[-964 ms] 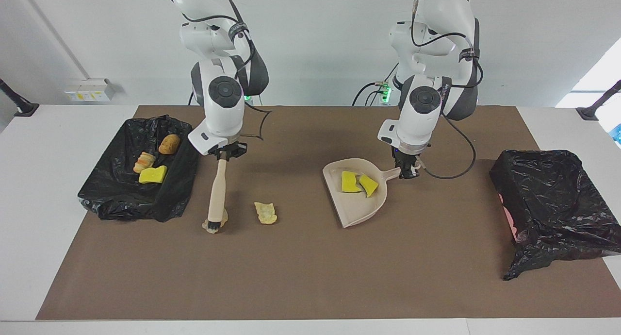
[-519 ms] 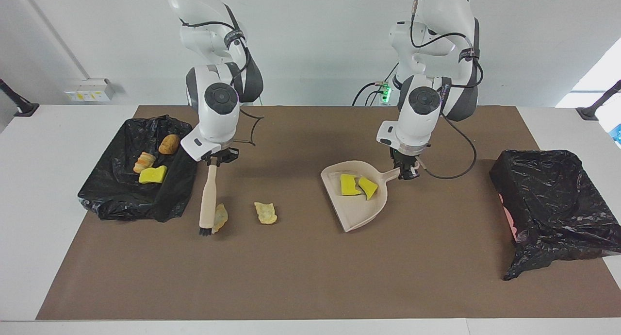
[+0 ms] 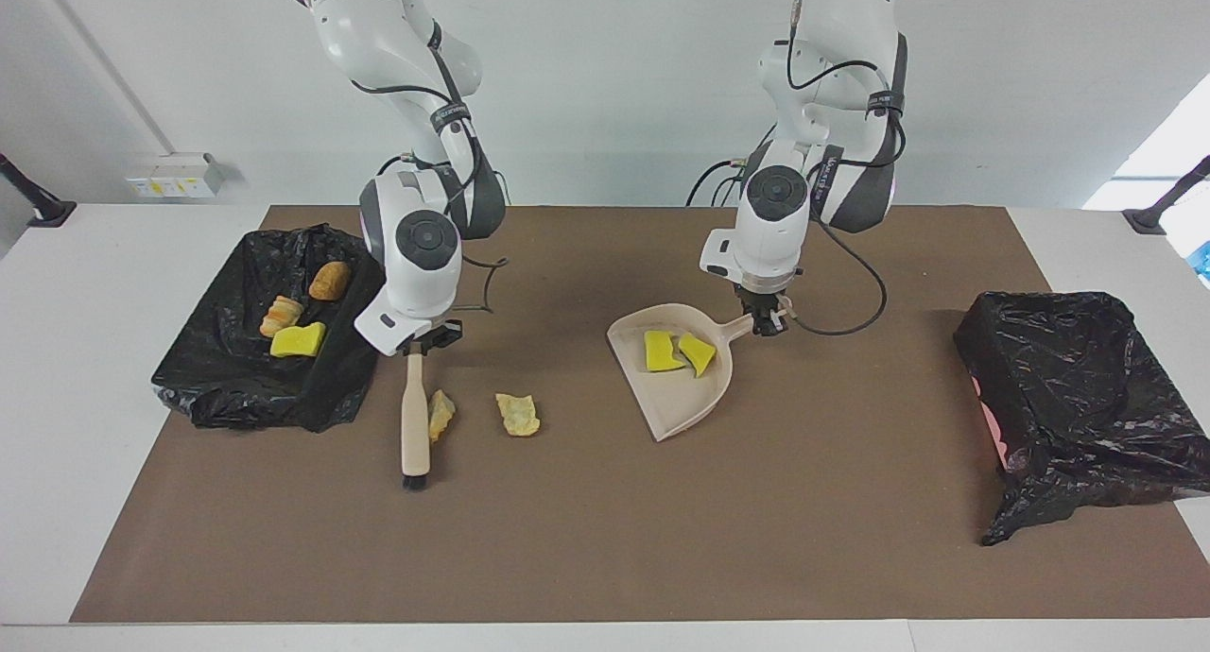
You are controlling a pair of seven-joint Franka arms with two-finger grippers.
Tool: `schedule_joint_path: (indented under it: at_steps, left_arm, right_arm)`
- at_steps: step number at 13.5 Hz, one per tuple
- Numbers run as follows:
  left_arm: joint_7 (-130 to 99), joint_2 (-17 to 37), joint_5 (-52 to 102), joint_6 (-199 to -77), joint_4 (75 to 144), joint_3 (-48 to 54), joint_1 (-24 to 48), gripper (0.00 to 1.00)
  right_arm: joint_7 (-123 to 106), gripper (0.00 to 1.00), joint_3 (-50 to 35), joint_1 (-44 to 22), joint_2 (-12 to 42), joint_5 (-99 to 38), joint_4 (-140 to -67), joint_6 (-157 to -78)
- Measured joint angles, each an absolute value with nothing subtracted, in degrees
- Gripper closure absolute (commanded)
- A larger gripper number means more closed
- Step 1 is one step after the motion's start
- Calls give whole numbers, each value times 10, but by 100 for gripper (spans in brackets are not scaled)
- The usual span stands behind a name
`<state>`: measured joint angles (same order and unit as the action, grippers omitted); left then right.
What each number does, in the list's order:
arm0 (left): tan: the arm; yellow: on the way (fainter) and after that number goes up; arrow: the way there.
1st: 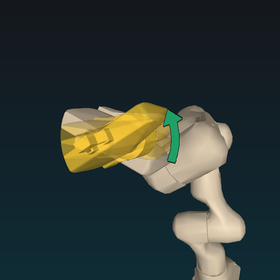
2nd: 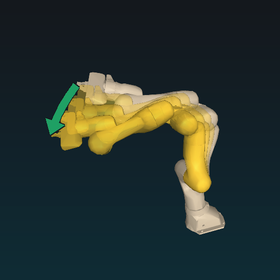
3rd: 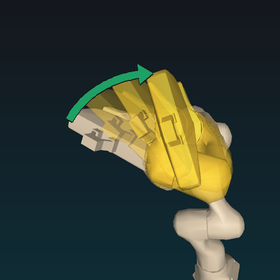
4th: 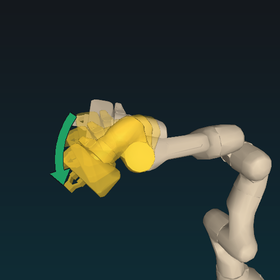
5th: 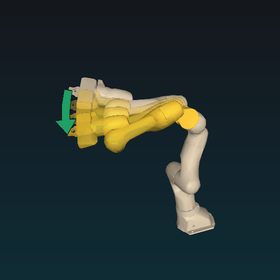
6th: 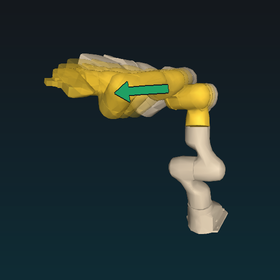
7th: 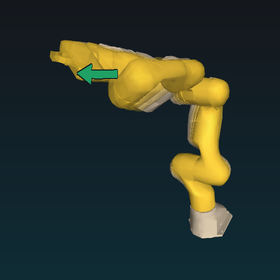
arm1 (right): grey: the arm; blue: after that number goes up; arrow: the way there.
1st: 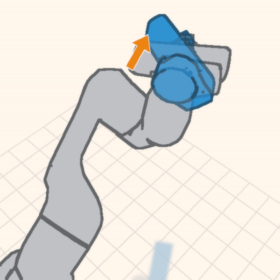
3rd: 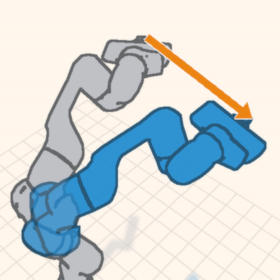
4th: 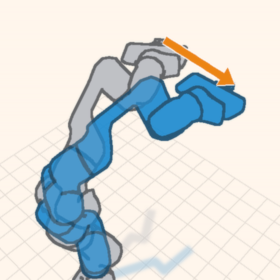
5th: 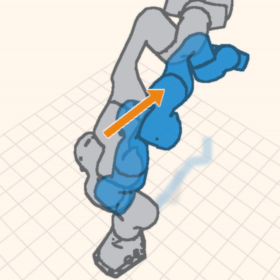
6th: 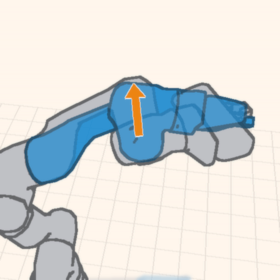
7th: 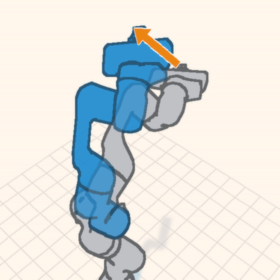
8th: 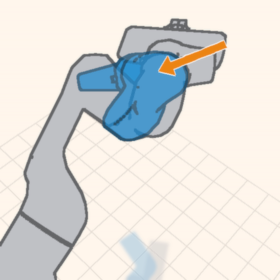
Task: Sweep and dump trash in bin
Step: 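Sweep the tan pieces into the dustpan with the right gripper's brush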
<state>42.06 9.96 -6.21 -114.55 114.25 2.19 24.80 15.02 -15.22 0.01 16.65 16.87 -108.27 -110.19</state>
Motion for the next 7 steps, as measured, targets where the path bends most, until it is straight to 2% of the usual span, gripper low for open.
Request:
schedule_joint_path:
  at_steps: [4,7]
  left_arm:
    - [421,100,-63,-1145,1143,22,249,100]
    - [421,100,-63,-1146,1146,22,249,100]
  right_arm:
    - [150,100,-157,-62,166,75,-1079,-1102]
    - [150,100,-184,-85,166,25,-1078,-1120]
